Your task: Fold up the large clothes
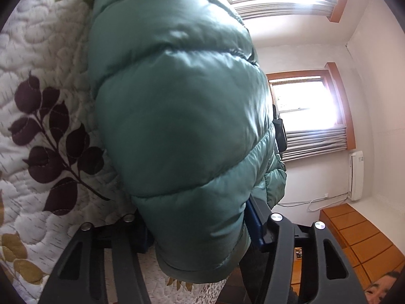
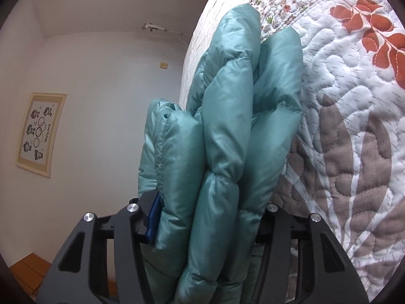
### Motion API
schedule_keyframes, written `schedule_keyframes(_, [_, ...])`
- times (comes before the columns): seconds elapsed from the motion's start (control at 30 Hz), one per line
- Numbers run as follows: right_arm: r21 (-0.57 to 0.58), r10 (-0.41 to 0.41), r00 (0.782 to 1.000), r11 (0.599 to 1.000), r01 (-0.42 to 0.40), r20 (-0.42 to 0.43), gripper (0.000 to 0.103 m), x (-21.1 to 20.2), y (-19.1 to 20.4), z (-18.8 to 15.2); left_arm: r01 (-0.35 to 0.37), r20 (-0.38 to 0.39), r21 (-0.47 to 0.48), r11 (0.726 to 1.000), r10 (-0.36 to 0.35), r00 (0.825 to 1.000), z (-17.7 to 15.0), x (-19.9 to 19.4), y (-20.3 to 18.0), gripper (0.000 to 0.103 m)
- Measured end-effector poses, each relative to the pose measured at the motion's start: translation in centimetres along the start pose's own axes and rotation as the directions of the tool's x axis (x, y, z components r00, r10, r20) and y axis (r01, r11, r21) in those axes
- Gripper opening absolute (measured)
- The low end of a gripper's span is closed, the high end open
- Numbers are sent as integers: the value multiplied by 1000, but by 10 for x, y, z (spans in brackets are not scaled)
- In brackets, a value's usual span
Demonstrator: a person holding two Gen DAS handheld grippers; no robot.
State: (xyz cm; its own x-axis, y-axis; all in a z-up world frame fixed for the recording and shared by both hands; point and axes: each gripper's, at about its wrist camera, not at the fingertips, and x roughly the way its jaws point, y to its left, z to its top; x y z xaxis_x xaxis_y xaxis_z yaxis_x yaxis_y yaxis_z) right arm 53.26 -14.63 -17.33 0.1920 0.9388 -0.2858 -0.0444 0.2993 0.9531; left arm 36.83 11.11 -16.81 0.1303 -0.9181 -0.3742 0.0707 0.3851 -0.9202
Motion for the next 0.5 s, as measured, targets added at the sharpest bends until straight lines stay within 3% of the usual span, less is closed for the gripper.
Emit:
schedule_keyframes(0.27, [-25, 15, 1000, 1000, -14, 18, 51, 11, 35, -22, -2, 12, 35, 999, 1, 1000, -6, -27, -16, 57])
schedule_keyframes(0.5, [-72, 47, 999, 996, -48, -10, 51, 54, 81, -64, -36, 36, 55, 998, 34, 999, -36, -88, -22, 57])
